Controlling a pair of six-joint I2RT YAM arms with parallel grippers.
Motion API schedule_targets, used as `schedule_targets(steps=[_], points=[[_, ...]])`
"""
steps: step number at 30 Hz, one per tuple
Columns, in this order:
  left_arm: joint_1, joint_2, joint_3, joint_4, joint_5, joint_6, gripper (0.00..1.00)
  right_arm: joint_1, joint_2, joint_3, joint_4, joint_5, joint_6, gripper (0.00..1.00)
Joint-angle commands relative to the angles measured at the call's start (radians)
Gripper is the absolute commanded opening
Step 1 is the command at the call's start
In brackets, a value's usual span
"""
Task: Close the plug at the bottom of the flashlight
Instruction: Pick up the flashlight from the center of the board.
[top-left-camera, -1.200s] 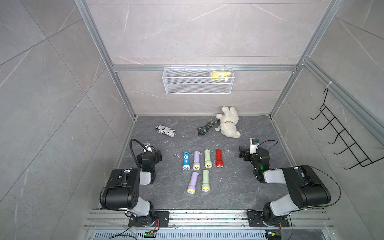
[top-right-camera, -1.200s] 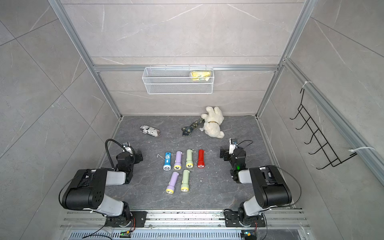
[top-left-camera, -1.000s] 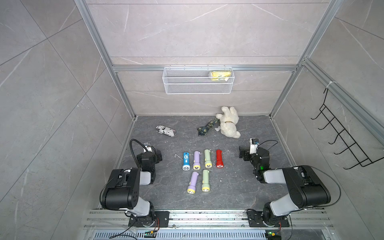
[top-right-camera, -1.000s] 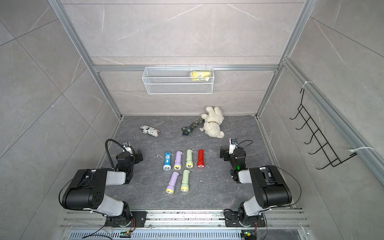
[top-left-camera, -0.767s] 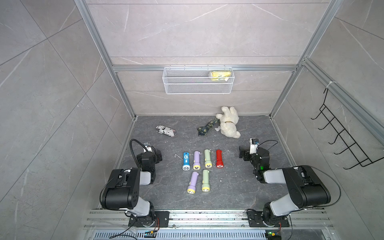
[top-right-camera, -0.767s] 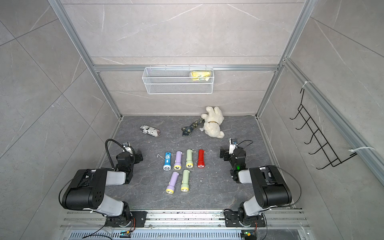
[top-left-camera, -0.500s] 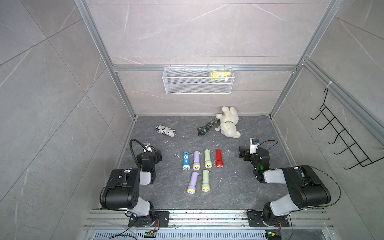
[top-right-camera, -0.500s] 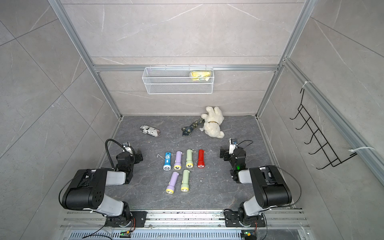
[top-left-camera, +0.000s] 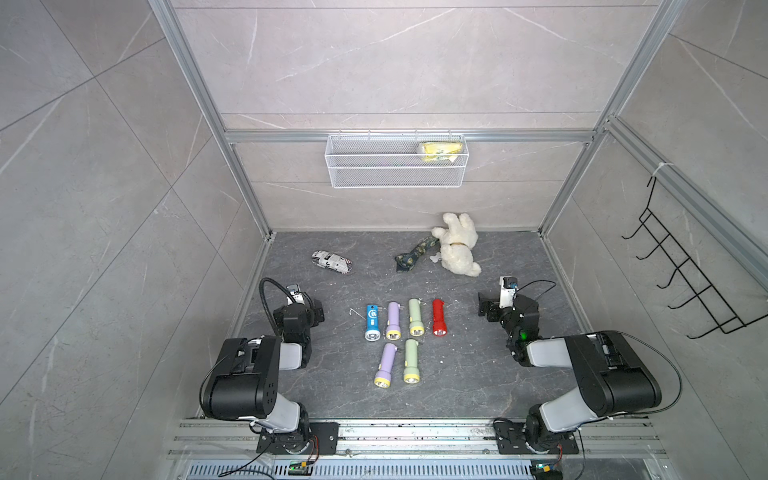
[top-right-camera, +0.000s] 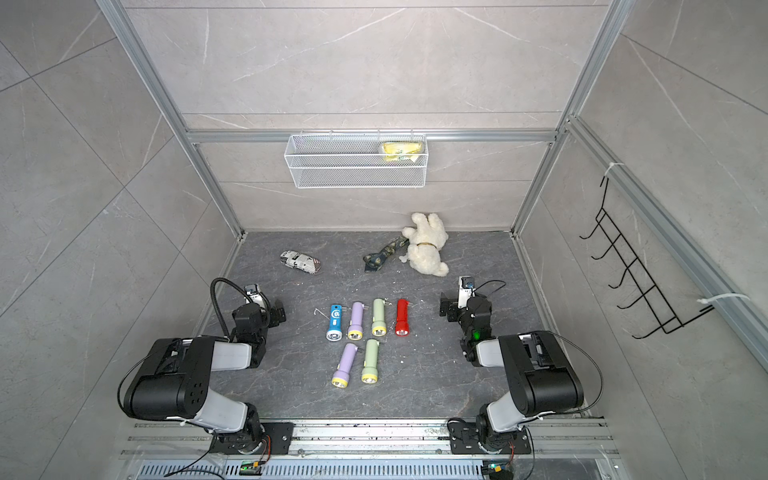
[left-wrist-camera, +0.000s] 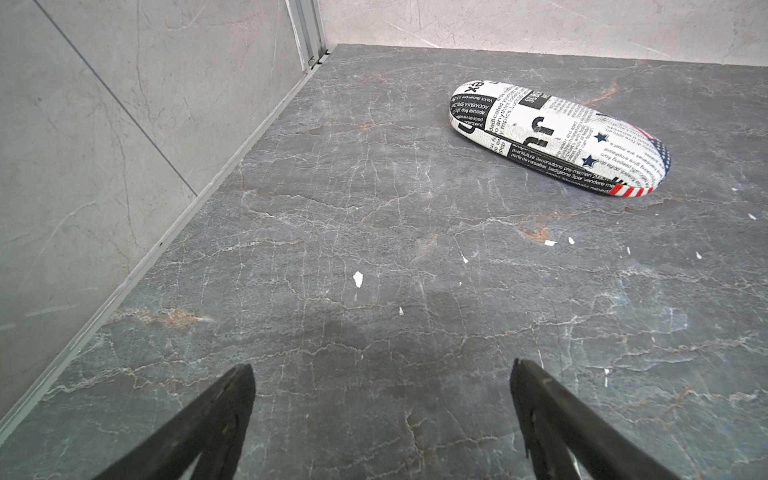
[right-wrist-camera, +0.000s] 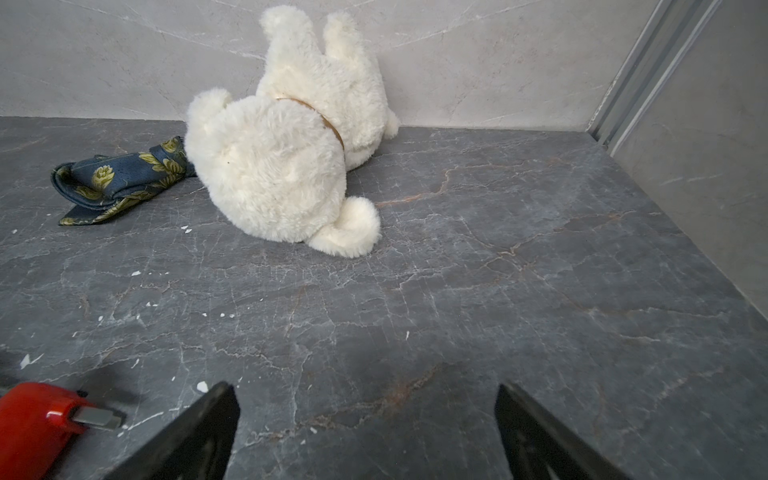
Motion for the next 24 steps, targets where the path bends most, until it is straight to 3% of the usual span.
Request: schedule_targets(steps=[1, 9, 12, 13, 16, 18, 21, 24], points=[[-0.027, -0.016, 0.006, 0.067, -0.054, 0.022, 1.0, -0.002, -0.024, -0.009, 0.014, 0.042, -0.005, 1.0], [-0.051, -0.028, -0.026, 0.123, -0.075, 0.043, 1.0, -0.002, -0.29, 0.069, -0.341, 0.186, 0.085, 1.0], [-0.054, -0.06, -0.045, 0.136, -0.062, 0.055, 1.0, -0.002, -0.362, 0.157, -0.516, 0.156, 0.172, 1.0], [-0.084, -0.096, -0.028, 0.093, -0.116, 0.083, 1.0, -0.002, -0.37, 0.197, -0.594, 0.162, 0.224, 1.0], [-0.174, -0.281, 0.149, -0.377, -0.181, 0.084, 1.0, -0.003, -0.361, 0.328, -0.805, 0.17, 0.356, 1.0], [-0.21, -0.309, 0.23, -0.5, -0.22, 0.041, 1.0, -0.003, -0.339, 0.377, -0.886, 0.123, 0.382, 1.0], [-0.24, -0.31, 0.32, -0.612, -0.192, -0.039, 1.0, -0.003, -0.321, 0.374, -0.858, 0.024, 0.396, 1.0], [-0.242, -0.293, 0.418, -0.773, -0.065, -0.152, 1.0, -0.003, -0.309, 0.382, -0.889, 0.0, 0.429, 1.0]])
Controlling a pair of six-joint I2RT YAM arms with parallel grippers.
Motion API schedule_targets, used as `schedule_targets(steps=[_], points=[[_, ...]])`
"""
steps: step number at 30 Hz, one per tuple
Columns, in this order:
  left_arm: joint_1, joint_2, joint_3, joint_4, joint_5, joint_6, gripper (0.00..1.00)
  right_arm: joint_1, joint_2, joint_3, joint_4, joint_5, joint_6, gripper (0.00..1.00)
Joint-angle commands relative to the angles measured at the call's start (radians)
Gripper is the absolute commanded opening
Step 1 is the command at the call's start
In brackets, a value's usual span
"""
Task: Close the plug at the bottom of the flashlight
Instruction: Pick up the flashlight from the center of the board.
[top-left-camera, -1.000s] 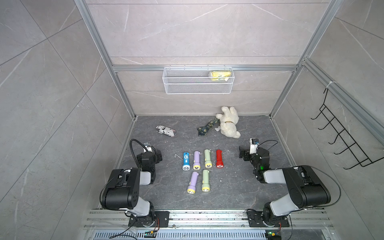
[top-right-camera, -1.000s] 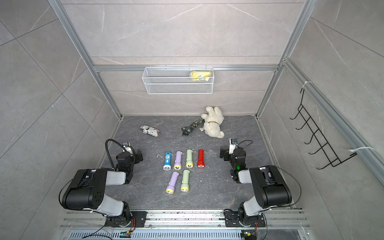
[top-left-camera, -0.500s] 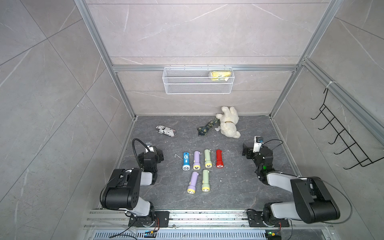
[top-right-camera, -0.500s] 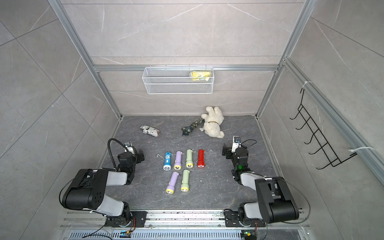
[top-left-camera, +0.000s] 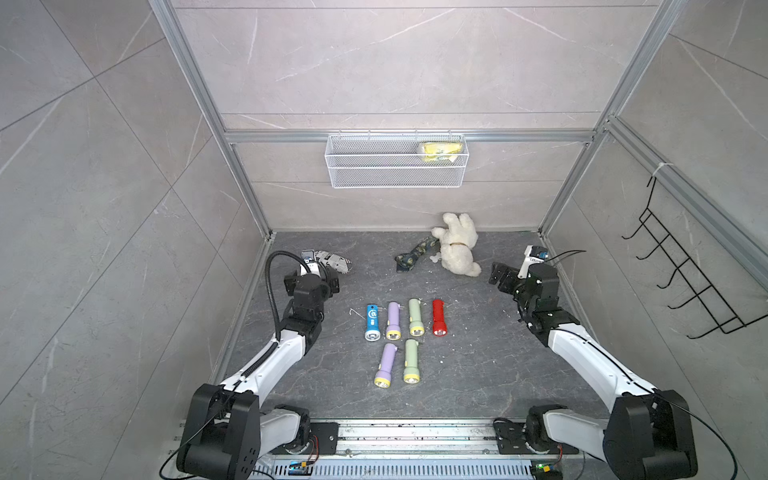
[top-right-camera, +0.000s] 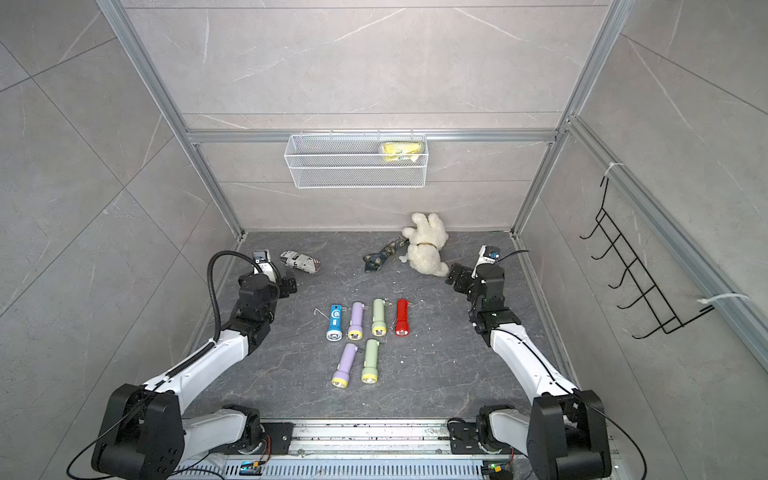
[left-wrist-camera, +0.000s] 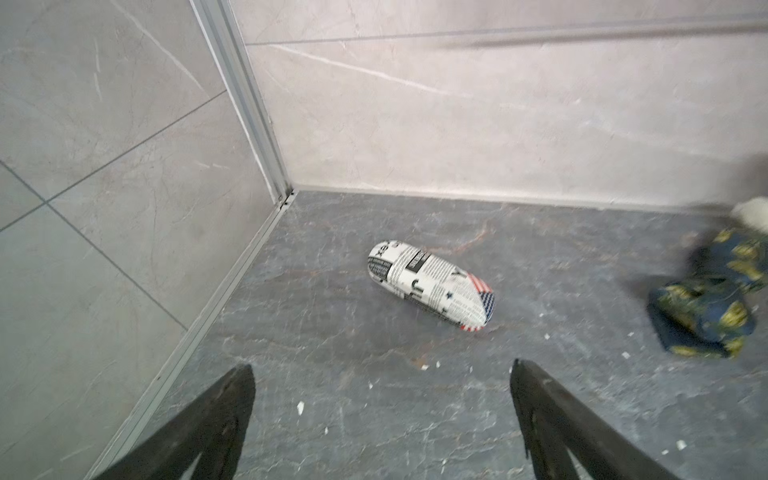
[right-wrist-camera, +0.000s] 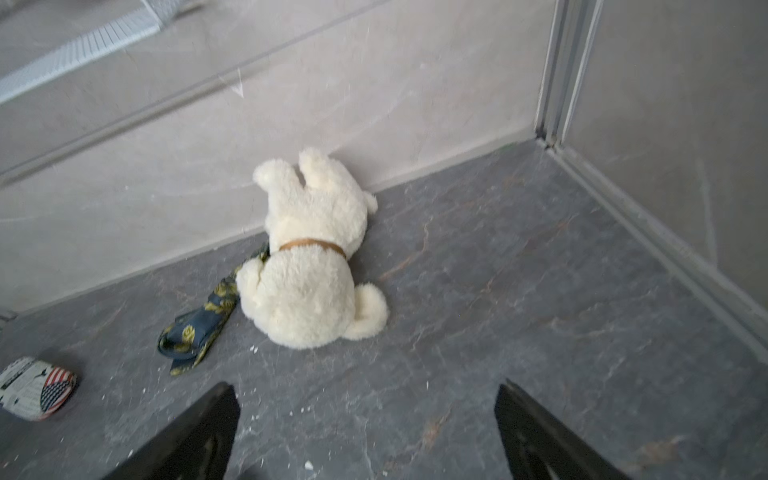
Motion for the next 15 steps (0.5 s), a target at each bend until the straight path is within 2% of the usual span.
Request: schedule_targets(steps=[1, 8, 12, 15], points=[[-0.003, 0.021, 0.078, -0.274, 0.104, -0.138, 1.0, -0.002, 0.031, 0.022, -0.142, -0.068, 0.077, 1.0], [-0.021, 0.075, 0.196, -0.589, 0.311, -0.374, 1.0, 0.008, 0.065, 0.061, -0.32, -0.123, 0.103, 1.0], [-0.072, 0.125, 0.247, -0.719, 0.339, -0.44, 0.96, 0.01, 0.06, 0.062, -0.361, -0.135, 0.098, 1.0], [-0.136, 0.19, 0.282, -0.752, 0.356, -0.469, 0.93, 0.015, 0.057, 0.056, -0.361, -0.158, 0.099, 1.0]])
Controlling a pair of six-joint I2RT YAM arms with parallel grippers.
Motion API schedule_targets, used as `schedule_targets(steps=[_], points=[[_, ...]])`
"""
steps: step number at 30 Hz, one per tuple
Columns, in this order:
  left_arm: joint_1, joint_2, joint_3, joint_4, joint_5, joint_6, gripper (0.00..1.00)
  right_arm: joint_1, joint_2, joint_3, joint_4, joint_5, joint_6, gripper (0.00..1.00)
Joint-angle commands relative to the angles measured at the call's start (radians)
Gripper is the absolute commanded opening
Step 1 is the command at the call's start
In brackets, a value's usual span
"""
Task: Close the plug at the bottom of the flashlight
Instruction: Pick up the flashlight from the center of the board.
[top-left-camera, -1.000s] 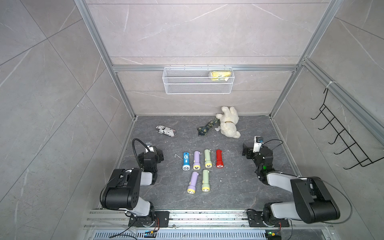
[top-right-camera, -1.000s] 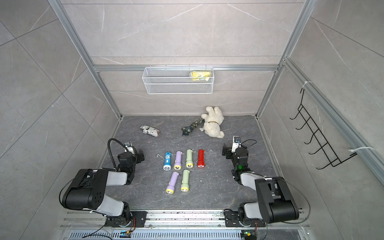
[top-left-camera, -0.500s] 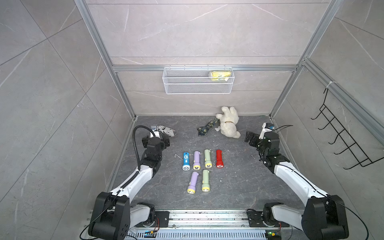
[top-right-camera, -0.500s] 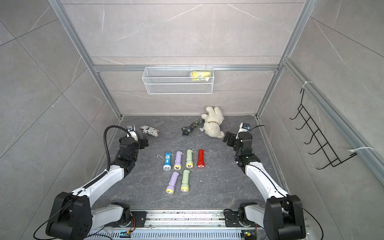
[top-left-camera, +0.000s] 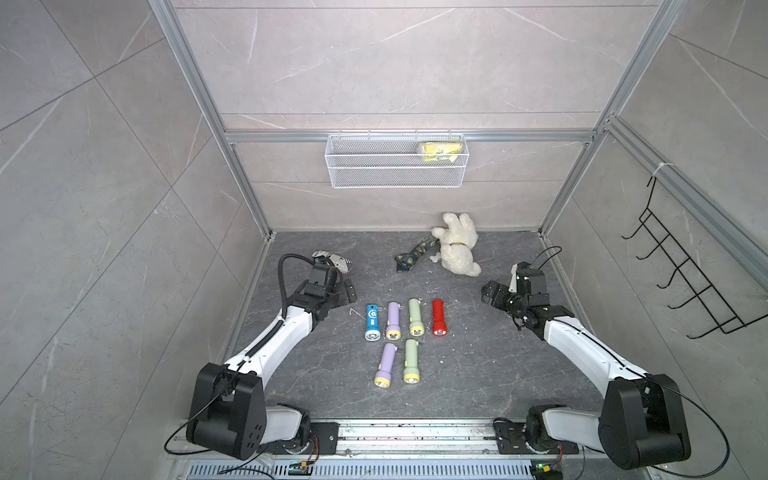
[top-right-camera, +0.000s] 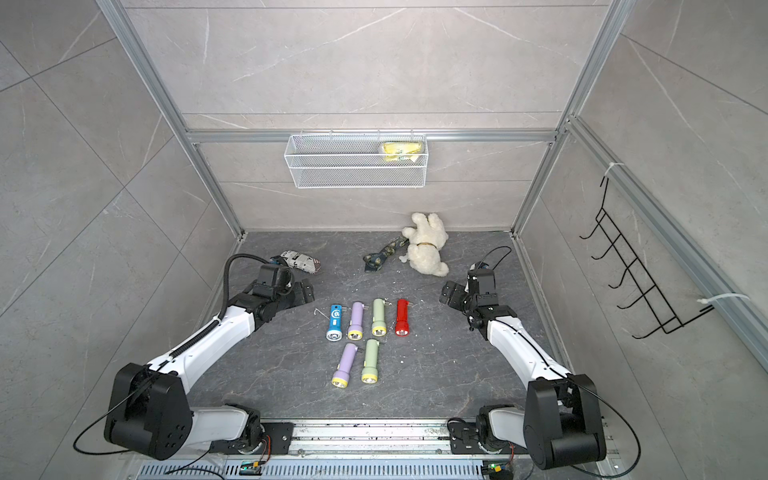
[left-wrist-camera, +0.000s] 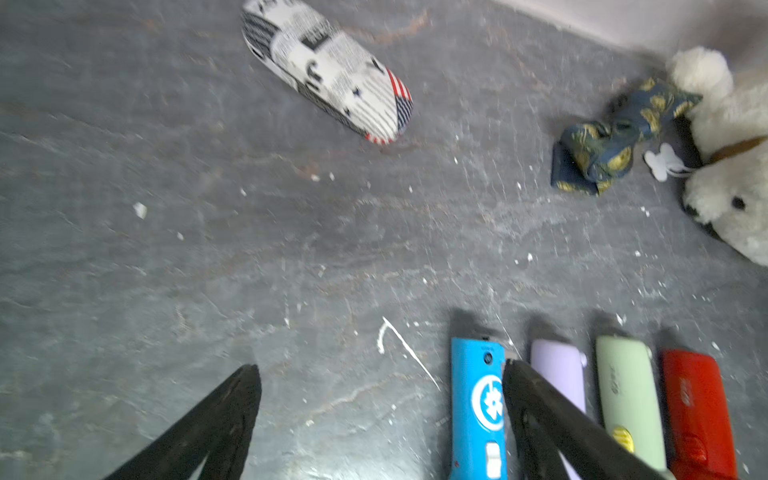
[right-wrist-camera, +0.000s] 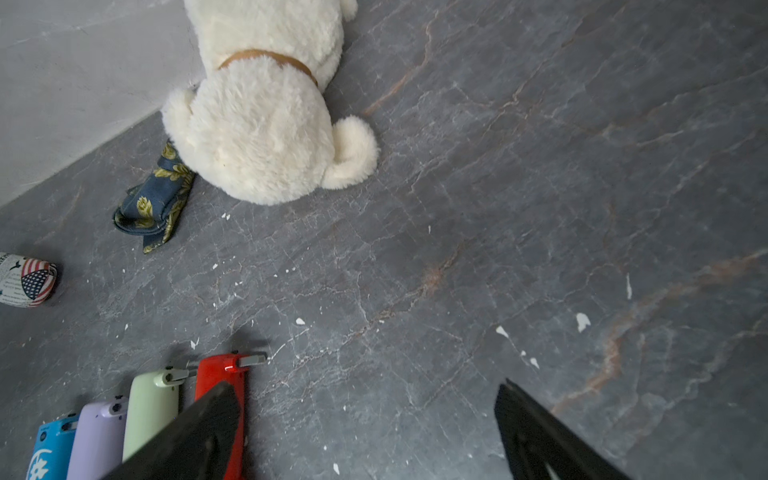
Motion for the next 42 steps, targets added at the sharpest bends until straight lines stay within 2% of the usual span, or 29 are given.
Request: schedule_targets(steps=[1, 7, 11, 17, 36, 39, 42], points=[[-0.063, 0.071, 0.072, -0.121, 0.072, -0.08, 0.91, 0.009, -0.007, 0.022, -0.044, -0.036, 0.012, 1.0], [-0.147, 0.239, 0.211, -0.207, 0.08, -0.077, 0.83, 0.014, -0.015, 0.013, -0.036, -0.059, 0.003, 1.0], [-0.175, 0.337, 0.3, -0.282, 0.084, -0.07, 0.72, 0.014, -0.04, -0.012, -0.016, -0.063, 0.008, 1.0], [-0.254, 0.454, 0.395, -0.408, -0.034, -0.047, 0.69, 0.014, -0.062, -0.039, 0.0, -0.058, 0.008, 1.0], [-0.261, 0.577, 0.406, -0.371, -0.038, -0.048, 0.61, 0.014, -0.055, -0.056, 0.014, -0.068, 0.011, 1.0], [-0.262, 0.583, 0.402, -0.363, -0.035, -0.05, 0.58, 0.014, -0.05, -0.055, 0.017, -0.074, 0.011, 1.0], [-0.262, 0.585, 0.397, -0.359, -0.036, -0.05, 0.5, 0.013, -0.036, -0.053, 0.022, -0.083, 0.016, 1.0]])
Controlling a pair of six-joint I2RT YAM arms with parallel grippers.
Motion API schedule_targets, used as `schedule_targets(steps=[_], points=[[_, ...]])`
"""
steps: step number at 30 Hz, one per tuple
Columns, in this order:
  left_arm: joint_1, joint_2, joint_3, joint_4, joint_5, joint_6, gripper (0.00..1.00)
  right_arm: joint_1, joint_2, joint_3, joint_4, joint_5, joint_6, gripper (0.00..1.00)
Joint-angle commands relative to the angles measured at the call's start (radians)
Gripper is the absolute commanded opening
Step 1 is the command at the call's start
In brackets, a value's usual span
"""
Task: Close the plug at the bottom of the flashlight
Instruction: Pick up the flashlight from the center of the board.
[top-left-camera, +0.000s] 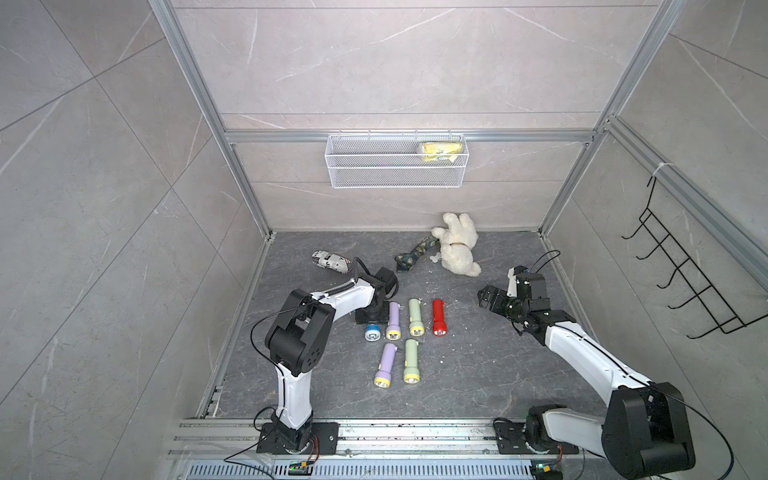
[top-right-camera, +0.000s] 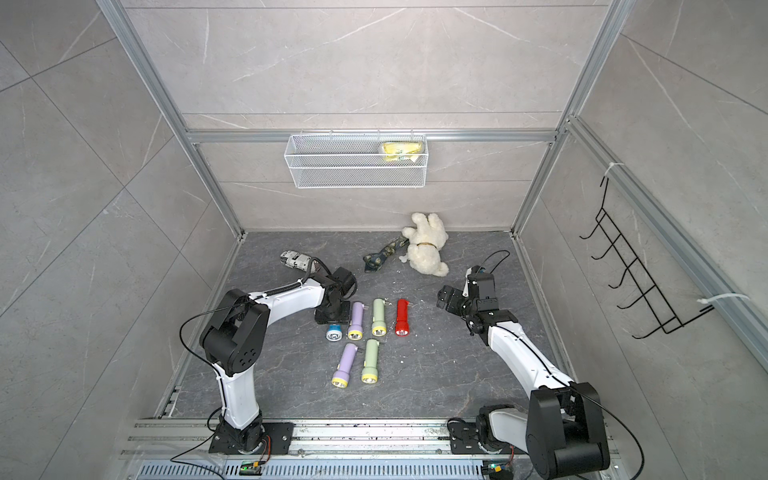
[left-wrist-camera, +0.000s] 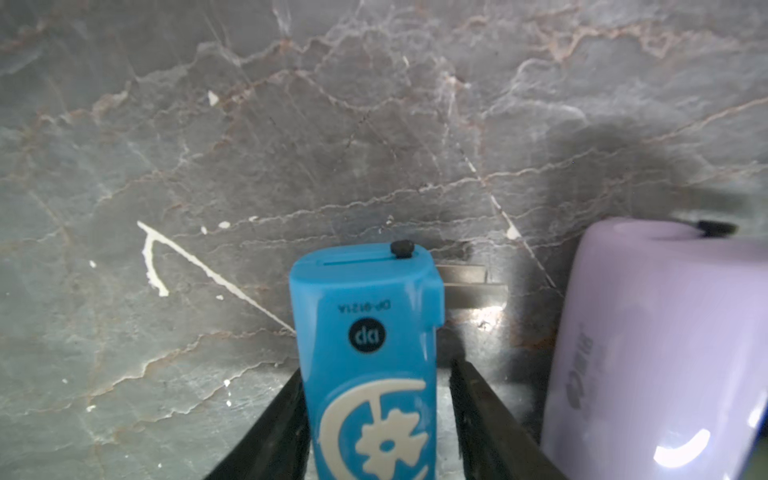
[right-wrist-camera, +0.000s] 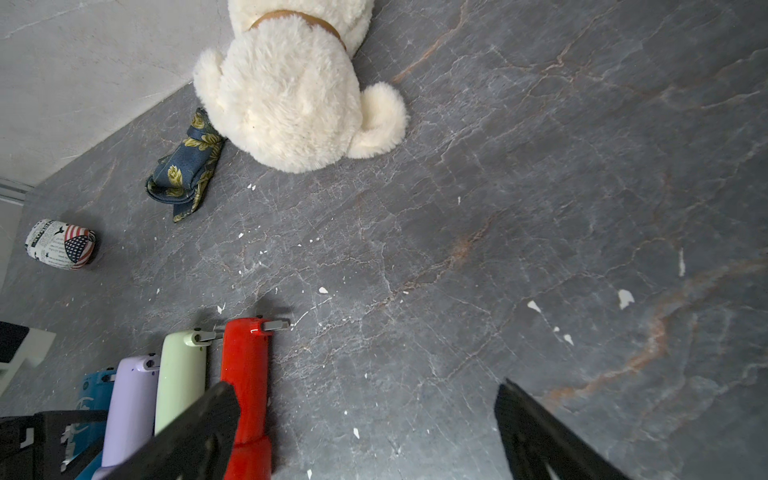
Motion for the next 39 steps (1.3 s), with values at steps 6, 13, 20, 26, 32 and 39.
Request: schedule_targets(steps=[6, 13, 20, 26, 32, 39], points=[[0.003, 0.01, 0.01, -0.001, -0.023, 0.022, 0.39, 0.005, 0.017, -0.017, 0.03, -0.032, 0.02, 1.0], [0.004, -0.024, 0.032, -0.027, -0.098, 0.068, 0.21, 0.016, 0.015, -0.006, 0.013, -0.028, 0.016, 1.0], [0.004, -0.172, 0.101, -0.003, -0.185, 0.226, 0.0, 0.048, 0.013, 0.042, 0.018, -0.046, -0.03, 1.0], [0.004, -0.352, 0.077, 0.232, -0.176, 0.467, 0.0, 0.072, 0.027, 0.134, 0.019, -0.225, -0.128, 1.0], [0.005, -0.599, -0.212, 0.74, 0.145, 0.736, 0.0, 0.109, 0.018, 0.184, 0.089, -0.359, -0.147, 1.0], [0.018, -0.668, -0.362, 0.953, 0.432, 0.744, 0.0, 0.199, 0.002, 0.251, 0.183, -0.519, -0.163, 0.98]])
